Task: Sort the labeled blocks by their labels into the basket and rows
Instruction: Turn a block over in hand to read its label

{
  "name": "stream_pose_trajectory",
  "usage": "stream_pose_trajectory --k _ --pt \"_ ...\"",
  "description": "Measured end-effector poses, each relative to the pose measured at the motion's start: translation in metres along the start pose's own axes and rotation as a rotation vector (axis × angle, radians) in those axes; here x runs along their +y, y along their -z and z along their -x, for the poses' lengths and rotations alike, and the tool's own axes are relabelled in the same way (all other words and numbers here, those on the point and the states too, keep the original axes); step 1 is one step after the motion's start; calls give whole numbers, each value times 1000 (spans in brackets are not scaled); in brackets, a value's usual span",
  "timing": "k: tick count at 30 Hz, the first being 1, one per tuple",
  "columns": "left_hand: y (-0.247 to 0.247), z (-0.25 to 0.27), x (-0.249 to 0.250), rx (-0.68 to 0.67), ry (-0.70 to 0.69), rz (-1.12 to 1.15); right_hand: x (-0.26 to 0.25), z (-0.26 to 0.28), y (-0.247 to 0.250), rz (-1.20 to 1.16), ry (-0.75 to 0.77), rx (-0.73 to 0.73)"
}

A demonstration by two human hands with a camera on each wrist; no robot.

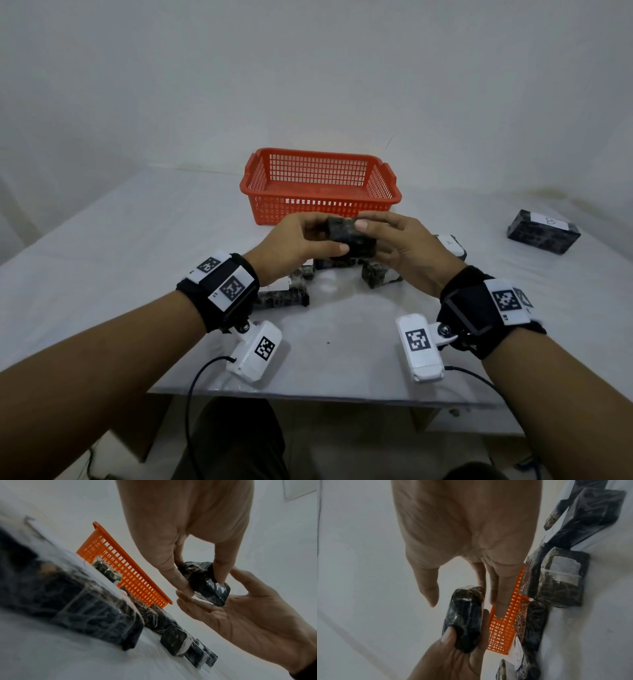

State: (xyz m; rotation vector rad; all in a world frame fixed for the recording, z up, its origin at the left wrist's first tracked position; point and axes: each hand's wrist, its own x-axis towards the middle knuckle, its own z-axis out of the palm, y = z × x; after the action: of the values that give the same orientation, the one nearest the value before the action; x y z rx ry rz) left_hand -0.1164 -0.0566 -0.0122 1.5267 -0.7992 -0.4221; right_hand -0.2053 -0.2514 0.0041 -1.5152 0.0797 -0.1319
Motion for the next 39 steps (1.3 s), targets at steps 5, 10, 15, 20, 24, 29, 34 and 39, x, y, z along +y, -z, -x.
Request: stream_pose_trajectory --k 5,10,15,20,24,29,34,39 --pt "-1 -1 0 -17 -2 -72 2 3 -3 -13 -108 -23" --pt "-8 -3 1 53 57 51 1 5 -1 65 -63 -35" --pt "-4 -5 -4 99 21 -64 4 3 -4 92 -68 17" --pt "-7 -3 -5 81 33 -9 8 2 -3 134 -34 103" --pt "-7 -4 -6 131 37 -12 10 3 -1 105 -43 70" --pt "-6 -7 -6 177 23 -59 15 5 0 116 -32 16" --pt "-6 -5 -4 167 20 -62 13 4 2 144 -7 24" --pt "-7 -5 -3 164 10 -67 14 1 1 150 10 83"
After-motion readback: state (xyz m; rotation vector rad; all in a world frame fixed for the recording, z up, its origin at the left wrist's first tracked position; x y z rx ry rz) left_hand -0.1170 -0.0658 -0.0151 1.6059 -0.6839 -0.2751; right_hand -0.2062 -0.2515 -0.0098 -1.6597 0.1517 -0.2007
